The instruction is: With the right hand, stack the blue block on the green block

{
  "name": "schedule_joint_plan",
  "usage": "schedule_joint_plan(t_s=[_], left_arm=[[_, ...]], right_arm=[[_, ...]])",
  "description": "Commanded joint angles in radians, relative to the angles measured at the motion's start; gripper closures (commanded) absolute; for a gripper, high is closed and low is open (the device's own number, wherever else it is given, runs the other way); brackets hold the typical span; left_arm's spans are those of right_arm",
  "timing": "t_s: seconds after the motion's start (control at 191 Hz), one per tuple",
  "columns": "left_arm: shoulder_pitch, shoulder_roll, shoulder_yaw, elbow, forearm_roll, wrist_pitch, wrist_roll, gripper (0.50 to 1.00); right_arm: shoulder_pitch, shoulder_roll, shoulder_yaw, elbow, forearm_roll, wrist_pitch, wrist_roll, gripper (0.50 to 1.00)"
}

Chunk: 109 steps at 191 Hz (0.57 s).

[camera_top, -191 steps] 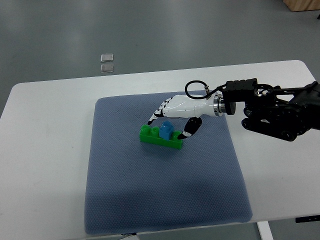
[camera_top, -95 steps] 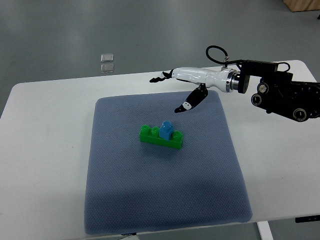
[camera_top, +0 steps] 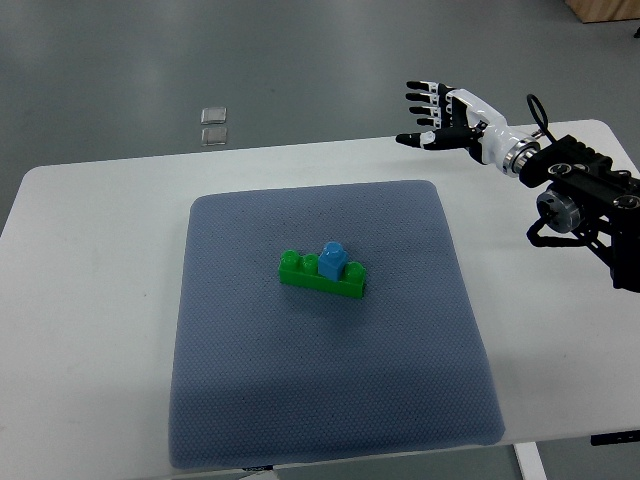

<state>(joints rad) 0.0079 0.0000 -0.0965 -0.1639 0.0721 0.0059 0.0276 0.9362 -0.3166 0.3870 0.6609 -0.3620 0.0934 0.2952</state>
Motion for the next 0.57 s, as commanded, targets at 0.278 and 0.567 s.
schedule_joint_plan(t_s=[0.278,0.567], left_arm=[[0.000,0.000,0.000,0.001,0.000,0.000,0.000,0.500],[0.000,0.000,0.000,0.001,0.000,0.000,0.000,0.500]], right_arm=[[-0.105,0.086,0.135,-0.072,0.353,-0.029,-0.019,0.589],[-0.122,0.093,0.164,-0.058,0.350,-0.012,0.007,0.587]])
